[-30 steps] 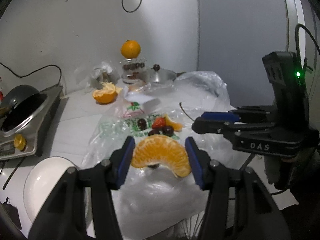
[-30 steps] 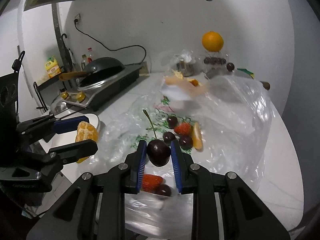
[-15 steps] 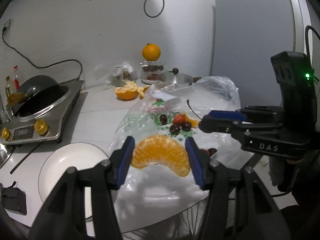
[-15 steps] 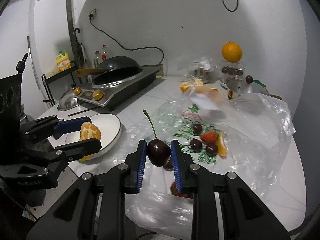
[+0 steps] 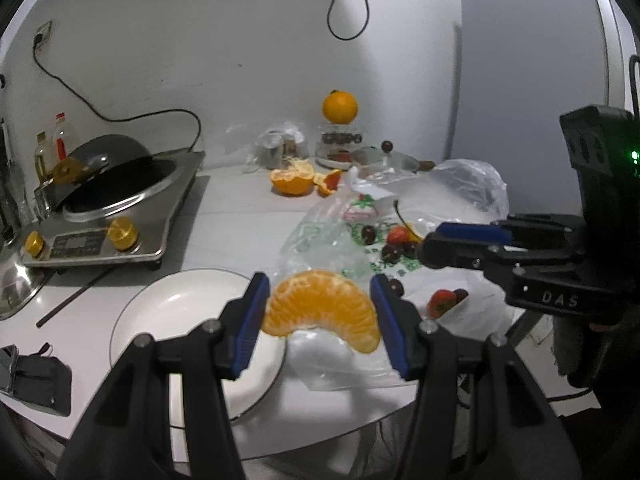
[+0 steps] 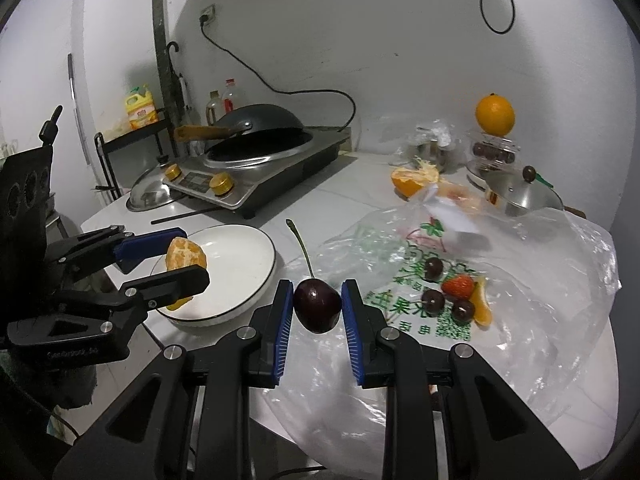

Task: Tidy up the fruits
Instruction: 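Carry the tangerine segment and cherry over the white plate with both tools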

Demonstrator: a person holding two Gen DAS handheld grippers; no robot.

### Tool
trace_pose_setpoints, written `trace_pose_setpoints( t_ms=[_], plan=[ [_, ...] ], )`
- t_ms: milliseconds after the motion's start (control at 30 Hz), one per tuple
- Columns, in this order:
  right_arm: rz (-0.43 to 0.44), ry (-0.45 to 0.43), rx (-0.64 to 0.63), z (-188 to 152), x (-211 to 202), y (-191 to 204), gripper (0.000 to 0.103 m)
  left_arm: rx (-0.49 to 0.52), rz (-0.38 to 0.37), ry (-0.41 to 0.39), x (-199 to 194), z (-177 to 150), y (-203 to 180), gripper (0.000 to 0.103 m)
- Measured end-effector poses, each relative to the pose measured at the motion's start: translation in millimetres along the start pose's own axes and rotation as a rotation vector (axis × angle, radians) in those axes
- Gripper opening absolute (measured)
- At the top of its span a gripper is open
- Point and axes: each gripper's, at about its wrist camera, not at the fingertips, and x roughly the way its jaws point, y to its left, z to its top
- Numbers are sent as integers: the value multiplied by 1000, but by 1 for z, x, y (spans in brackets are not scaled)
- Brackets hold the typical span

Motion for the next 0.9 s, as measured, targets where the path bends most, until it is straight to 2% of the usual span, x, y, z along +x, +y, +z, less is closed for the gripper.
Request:
trace_pose_setpoints(
  t_ms=[467,900],
  plan=[
    [40,41,-48,10,32,39,26,-57,34,4,-5,-17,47,54],
    [99,103,-93,14,80,82,26,-118,68,50,2,-42,89,54]
  ],
)
